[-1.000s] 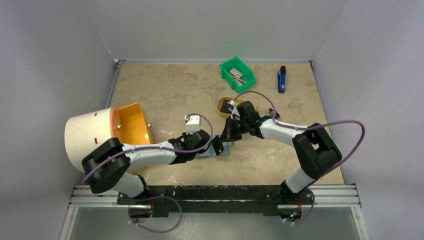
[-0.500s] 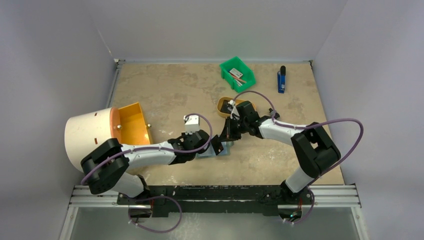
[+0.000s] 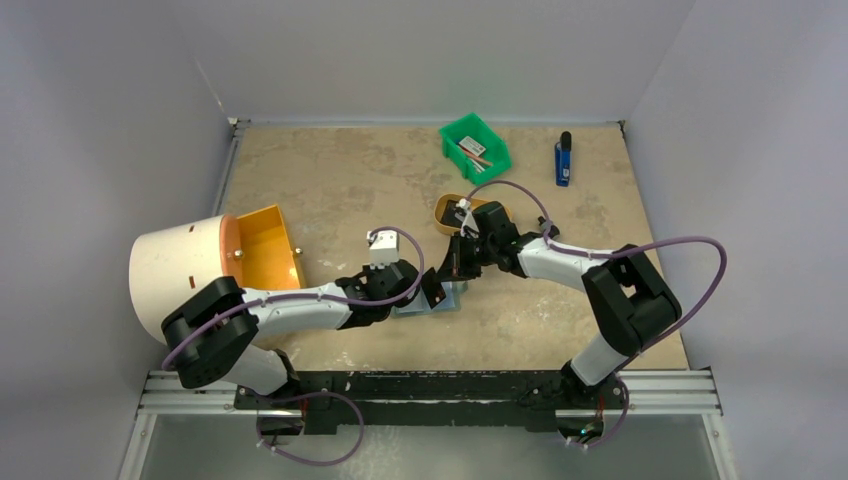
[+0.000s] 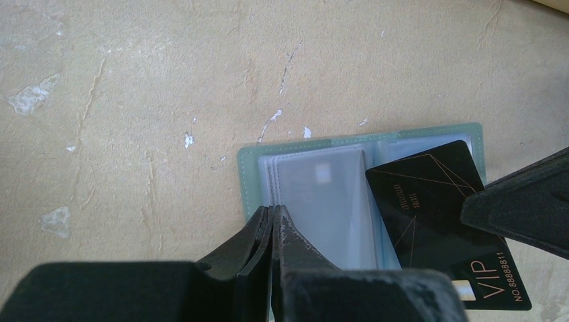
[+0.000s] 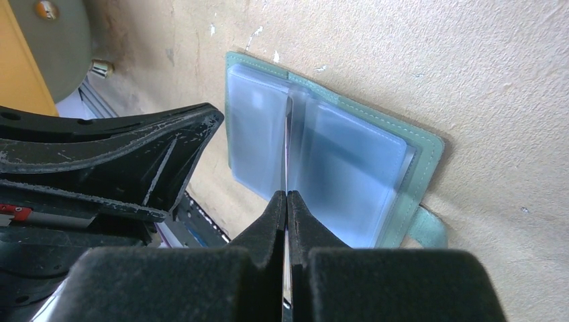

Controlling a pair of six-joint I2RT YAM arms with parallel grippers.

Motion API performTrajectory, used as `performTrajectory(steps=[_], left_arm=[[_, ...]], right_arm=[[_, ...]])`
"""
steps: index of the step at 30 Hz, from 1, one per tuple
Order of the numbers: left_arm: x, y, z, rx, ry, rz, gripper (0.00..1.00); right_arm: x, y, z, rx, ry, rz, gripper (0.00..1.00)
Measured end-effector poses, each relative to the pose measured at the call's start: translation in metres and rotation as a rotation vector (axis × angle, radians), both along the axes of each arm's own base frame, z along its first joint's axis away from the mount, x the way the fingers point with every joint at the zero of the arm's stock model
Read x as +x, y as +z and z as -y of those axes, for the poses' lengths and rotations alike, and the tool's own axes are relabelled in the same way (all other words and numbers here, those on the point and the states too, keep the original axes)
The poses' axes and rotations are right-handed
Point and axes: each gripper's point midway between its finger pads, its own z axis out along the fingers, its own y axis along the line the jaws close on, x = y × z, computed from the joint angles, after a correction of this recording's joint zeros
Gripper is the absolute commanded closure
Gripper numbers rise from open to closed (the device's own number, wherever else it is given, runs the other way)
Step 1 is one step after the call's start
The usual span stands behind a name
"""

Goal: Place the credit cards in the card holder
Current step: Insert the credit card into the card holder.

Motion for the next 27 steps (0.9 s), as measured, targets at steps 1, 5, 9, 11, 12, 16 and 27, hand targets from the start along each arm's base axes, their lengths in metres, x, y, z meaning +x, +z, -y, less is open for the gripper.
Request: performTrajectory(steps=[1, 5, 9, 11, 12, 16, 27], left_arm=[[0.0, 0.0, 0.0, 0.0, 0.0, 0.0, 1.0], [0.0, 0.0, 0.0, -0.002, 0.002, 0.0, 1.0], [0.0, 0.0, 0.0, -0.004, 0.004, 0.0, 1.0], [0.0, 0.0, 0.0, -0.004, 0.004, 0.0, 1.0], [0.0, 0.0, 0.0, -0.004, 0.004, 0.0, 1.0], [0.0, 0.0, 0.0, -0.004, 0.005, 0.0, 1.0], [-0.004, -0.009, -0.014, 0.027, 0.042, -0.007, 1.0]], right_arm=[[0.0, 0.0, 0.0, 0.0, 0.0, 0.0, 1.0], [-0.001, 0.001, -0.001, 0.007, 0.007, -0.004, 1.0], [-0.002, -0.002, -0.003, 0.015, 0.012, -0.013, 1.0], [-0.002, -0.005, -0.004, 0.016, 0.014, -0.022, 1.0], [-0.002, -0.006, -0.004, 0.017, 0.014, -0.025, 1.0], [-0.002, -0.007, -0.007, 0.03, 0.019, -0.032, 1.0], [0.001, -0.018, -0.011, 0.047, -0.009, -0.06, 1.0]])
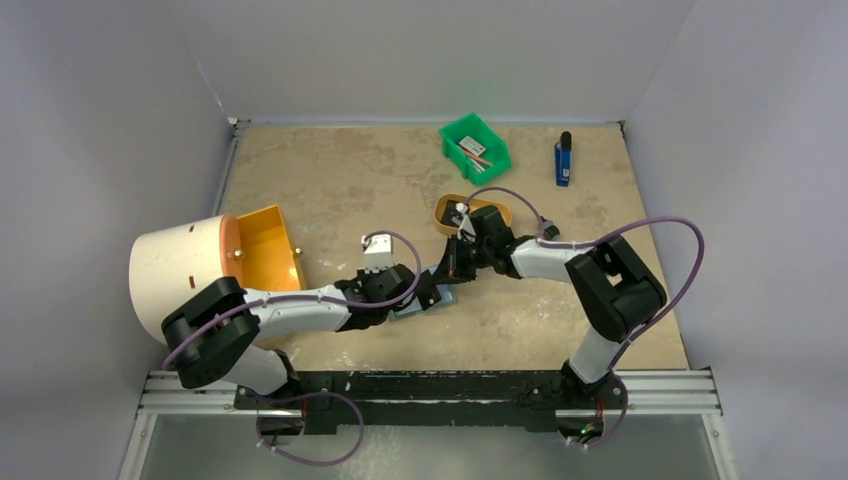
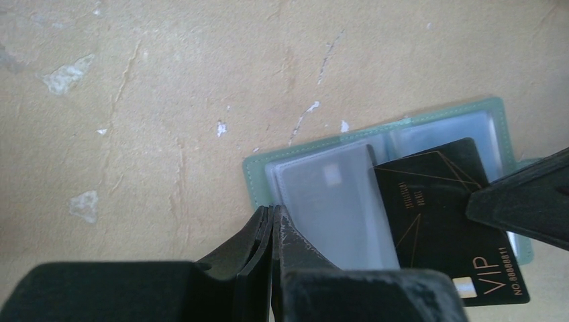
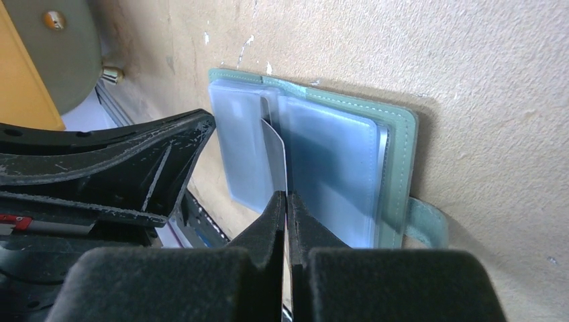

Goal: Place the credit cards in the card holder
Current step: Insert the credit card into the card holder.

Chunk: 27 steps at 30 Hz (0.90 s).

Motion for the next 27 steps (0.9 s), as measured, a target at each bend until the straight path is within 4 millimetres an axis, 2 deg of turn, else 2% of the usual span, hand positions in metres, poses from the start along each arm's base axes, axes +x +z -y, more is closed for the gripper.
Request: performTrajectory(steps=[7, 27], left_arm=[[-0.006, -0.012, -0.011, 0.035, 0.017, -0.02, 1.0], [-0.005, -0.015, -0.011, 0.042, 0.017, -0.023, 1.0]], right_arm=[[0.001, -0.001, -0.003, 0.022, -0.007, 0.004, 1.0], [0.009, -0.001, -0.01, 0.067, -0.021, 0.013, 1.0]])
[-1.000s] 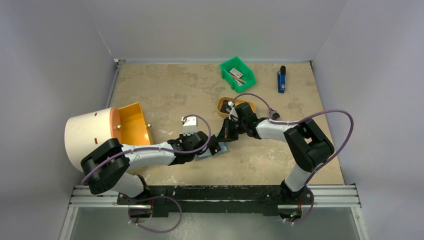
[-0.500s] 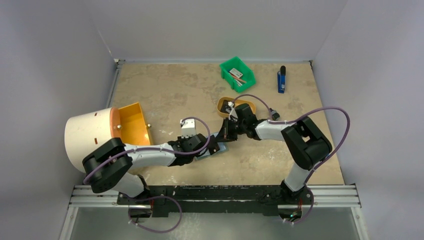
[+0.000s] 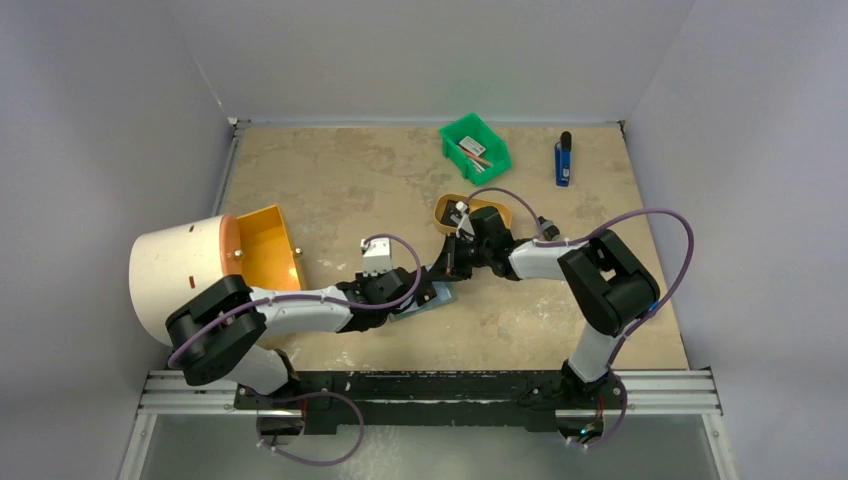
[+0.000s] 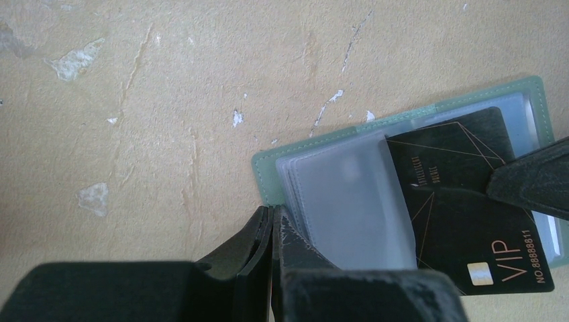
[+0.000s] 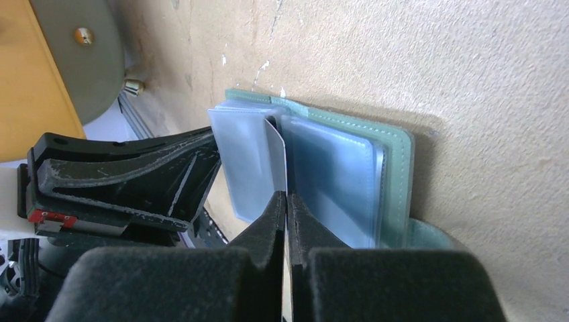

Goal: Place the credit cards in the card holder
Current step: Insert the credit card into the card holder.

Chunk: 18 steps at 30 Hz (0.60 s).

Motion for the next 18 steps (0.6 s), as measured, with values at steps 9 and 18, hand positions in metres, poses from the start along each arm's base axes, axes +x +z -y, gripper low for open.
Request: performTrajectory(steps=[9, 18], left_arm=[[0.001, 0.0, 0.0, 0.001, 0.002, 0.003, 1.0], [0.001, 0.0, 0.0, 0.002, 0.002, 0.004, 1.0]], right_arm=[[0.003, -0.009, 0.0, -0.002, -0.007, -0.013, 1.0], [0.005, -0.017, 0.004, -0.048, -0.008, 0.009, 1.0]])
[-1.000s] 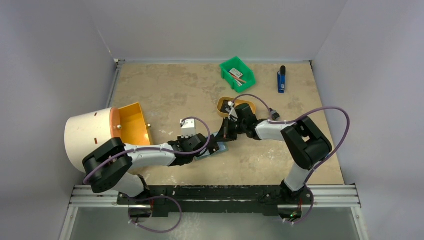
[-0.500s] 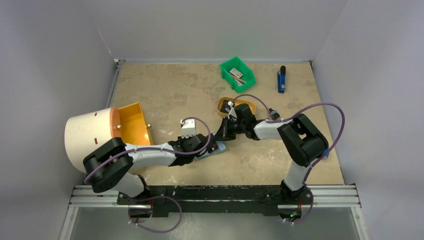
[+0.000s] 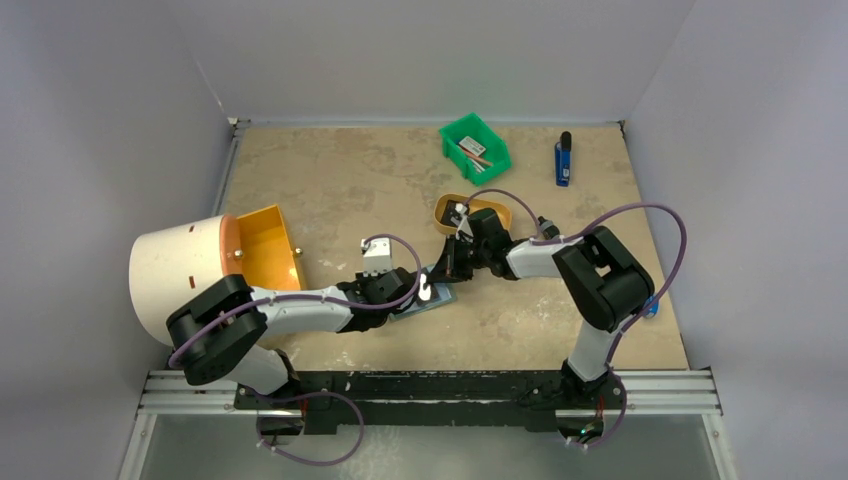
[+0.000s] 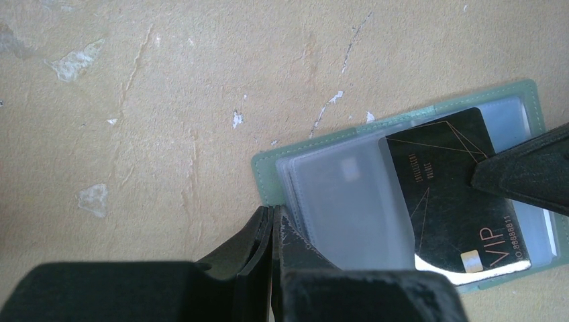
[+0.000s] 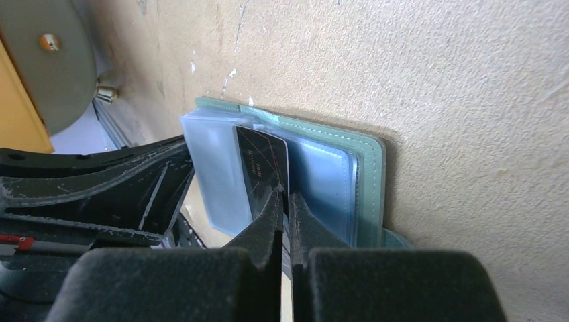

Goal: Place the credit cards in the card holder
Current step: Insert the credit card into the card holder.

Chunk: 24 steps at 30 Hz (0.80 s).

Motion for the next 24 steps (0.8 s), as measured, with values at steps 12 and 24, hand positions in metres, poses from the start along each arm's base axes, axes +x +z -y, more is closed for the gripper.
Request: performTrajectory(steps=[12, 24], left_arm=[[0.002, -0.001, 0.002, 0.002, 0.001, 0.004, 1.0], [0.002, -0.001, 0.002, 0.005, 0.001, 0.007, 1.0]], right_arm=[[0.002, -0.001, 0.0, -0.008, -0.002, 0.015, 1.0], [0.0, 0.006, -0.011, 0.003, 0.022, 0.029, 1.0]])
